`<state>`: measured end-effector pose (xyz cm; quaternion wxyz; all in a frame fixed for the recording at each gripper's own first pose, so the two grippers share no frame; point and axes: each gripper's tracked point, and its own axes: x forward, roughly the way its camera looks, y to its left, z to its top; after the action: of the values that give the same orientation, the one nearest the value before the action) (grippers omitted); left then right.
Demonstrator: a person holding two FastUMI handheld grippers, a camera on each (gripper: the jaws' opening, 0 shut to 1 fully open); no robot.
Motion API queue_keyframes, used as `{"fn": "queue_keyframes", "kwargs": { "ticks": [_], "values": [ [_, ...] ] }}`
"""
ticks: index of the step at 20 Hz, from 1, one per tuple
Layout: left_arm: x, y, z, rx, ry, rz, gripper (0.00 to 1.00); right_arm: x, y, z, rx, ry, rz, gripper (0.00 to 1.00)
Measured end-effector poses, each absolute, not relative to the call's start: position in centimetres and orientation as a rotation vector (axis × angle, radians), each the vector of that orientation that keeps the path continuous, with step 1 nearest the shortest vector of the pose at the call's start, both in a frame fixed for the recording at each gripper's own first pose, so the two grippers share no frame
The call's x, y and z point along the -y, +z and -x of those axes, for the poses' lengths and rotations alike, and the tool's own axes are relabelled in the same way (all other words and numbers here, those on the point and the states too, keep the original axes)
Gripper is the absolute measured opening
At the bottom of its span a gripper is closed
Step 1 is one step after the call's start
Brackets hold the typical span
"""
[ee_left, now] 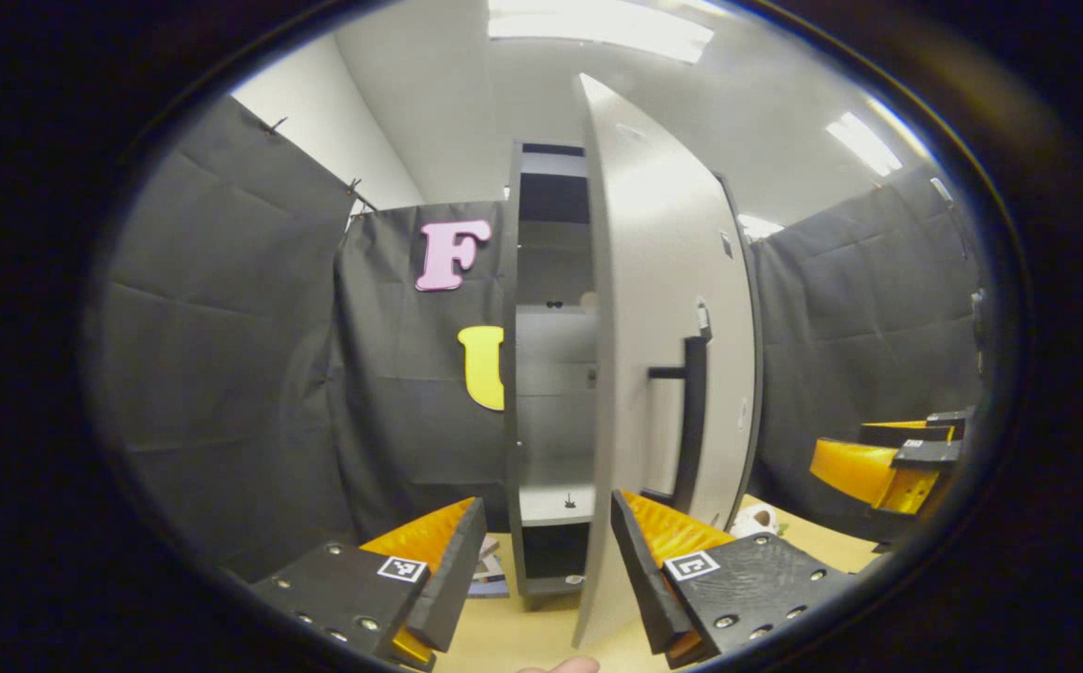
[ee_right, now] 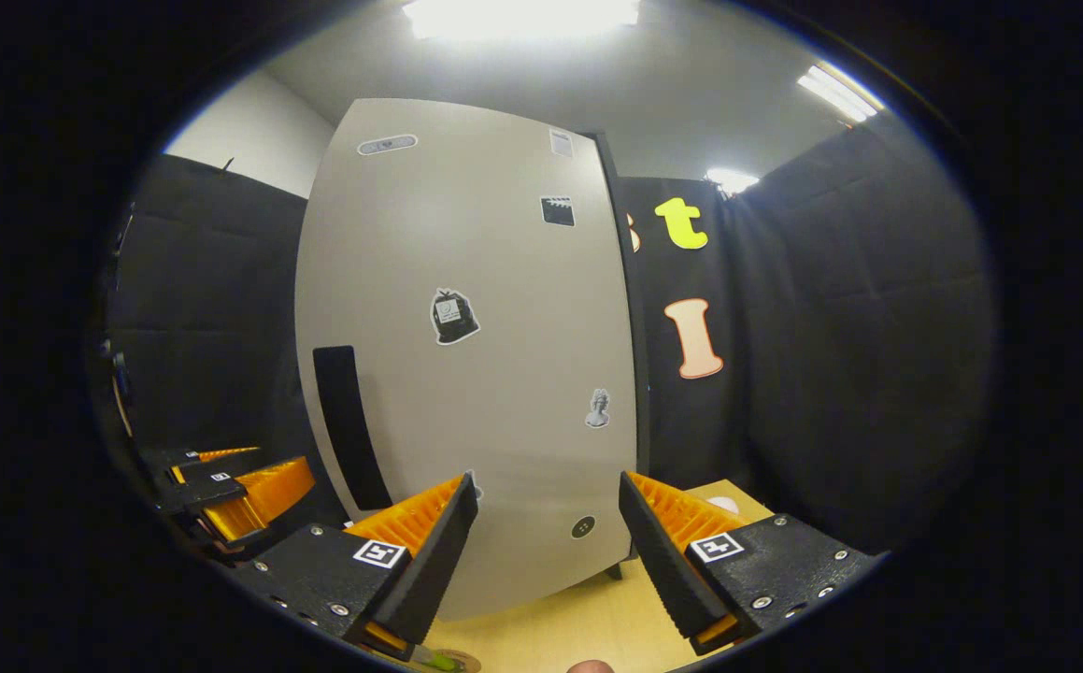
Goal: Open the cabinet door with the right hand, grasp the bottle in the cabinet with the left hand and place it on the coaster, then close the cabinet door with the right hand.
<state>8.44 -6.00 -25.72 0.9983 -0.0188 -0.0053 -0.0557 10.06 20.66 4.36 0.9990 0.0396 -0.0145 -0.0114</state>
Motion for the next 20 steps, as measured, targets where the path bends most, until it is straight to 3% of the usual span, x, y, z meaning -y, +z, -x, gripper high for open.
{"fn": "queue_keyframes", "kwargs": {
  "ticks": [5,7,8,12,14,15,16,20],
  "values": [
    [6.3,-25.8,-8.4,-0.009,-0.086,0.028,0.73,-20.6,3.3,-11.8,0.028,0.005,-0.094,0.95],
    [5.8,-25.6,-8.8,-0.002,-0.054,0.015,0.80,-20.0,3.3,-12.3,0.028,0.003,-0.070,0.95],
    [5.9,-25.7,-9.0,-0.004,-0.051,0.006,0.73,-19.9,3.3,-12.8,0.030,0.010,-0.067,0.95],
    [5.4,-25.7,-9.1,-0.006,-0.035,-0.039,0.77,-19.6,3.3,-14.4,0.024,0.038,-0.086,0.95],
    [5.8,-25.6,-9.2,-0.003,-0.043,-0.024,0.72,-18.8,3.8,-14.8,0.030,0.029,-0.078,0.95],
    [6.0,-25.6,-9.2,-0.003,-0.048,-0.016,0.76,-18.6,4.1,-14.8,0.038,0.020,-0.076,0.95],
    [6.0,-25.7,-9.2,-0.007,-0.046,-0.012,0.72,-18.4,4.3,-14.9,0.040,0.016,-0.076,0.95],
    [6.3,-25.8,-9.0,-0.019,-0.055,0.000,0.73,-18.2,4.9,-15.1,0.052,0.014,-0.069,0.95]
  ]
}}
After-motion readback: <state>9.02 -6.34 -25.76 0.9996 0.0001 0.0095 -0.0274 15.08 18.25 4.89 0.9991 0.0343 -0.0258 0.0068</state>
